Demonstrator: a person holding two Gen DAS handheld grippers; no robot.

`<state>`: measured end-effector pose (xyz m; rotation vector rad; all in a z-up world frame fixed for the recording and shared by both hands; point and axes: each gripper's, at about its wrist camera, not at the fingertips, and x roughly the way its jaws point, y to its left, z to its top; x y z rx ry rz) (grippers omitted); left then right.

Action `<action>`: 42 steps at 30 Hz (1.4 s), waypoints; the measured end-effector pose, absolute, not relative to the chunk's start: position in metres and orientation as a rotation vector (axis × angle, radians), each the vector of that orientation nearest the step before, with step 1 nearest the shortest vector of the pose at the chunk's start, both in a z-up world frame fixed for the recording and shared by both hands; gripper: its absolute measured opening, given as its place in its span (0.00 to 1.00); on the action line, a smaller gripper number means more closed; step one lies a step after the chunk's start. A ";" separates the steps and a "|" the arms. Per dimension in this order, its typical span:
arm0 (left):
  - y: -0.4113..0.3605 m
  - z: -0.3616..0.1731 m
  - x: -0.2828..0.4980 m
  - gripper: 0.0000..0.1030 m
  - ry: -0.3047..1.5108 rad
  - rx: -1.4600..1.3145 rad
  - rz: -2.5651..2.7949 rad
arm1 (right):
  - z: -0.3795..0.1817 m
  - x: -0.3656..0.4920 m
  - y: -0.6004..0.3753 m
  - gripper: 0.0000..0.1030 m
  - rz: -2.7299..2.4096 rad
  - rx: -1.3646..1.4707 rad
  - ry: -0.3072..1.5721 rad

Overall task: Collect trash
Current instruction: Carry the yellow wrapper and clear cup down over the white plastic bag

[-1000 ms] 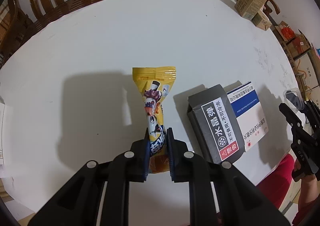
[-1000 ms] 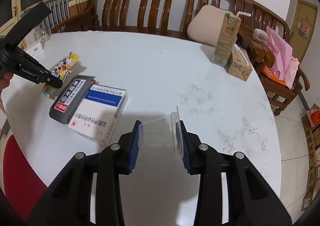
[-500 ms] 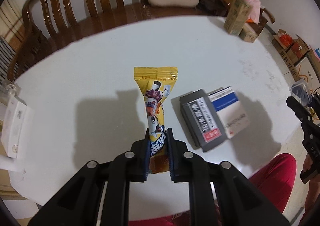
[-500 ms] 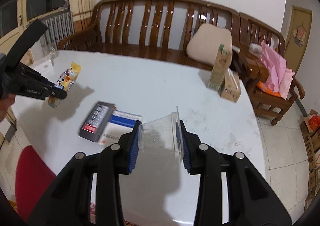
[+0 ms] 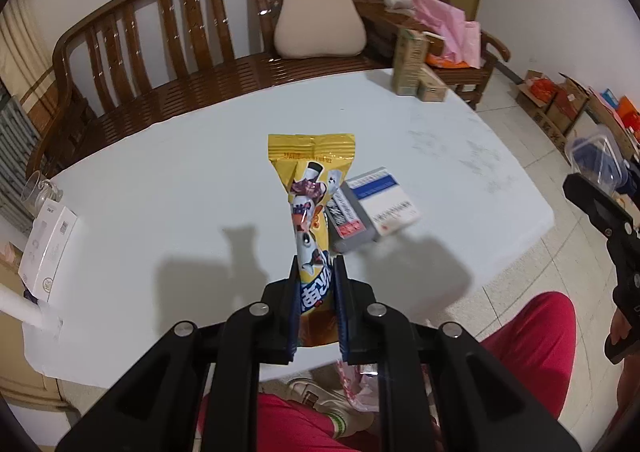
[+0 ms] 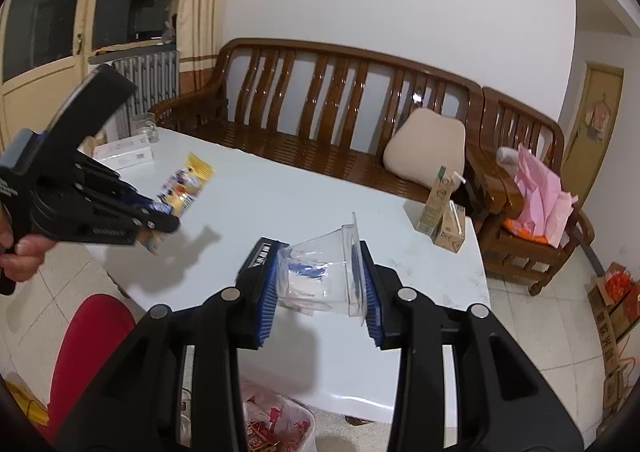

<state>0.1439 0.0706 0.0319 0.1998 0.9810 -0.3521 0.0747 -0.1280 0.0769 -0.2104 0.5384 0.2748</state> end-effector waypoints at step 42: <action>0.025 -0.021 0.015 0.15 1.029 0.199 -0.529 | 0.032 -0.063 -0.090 0.35 0.332 -0.250 0.588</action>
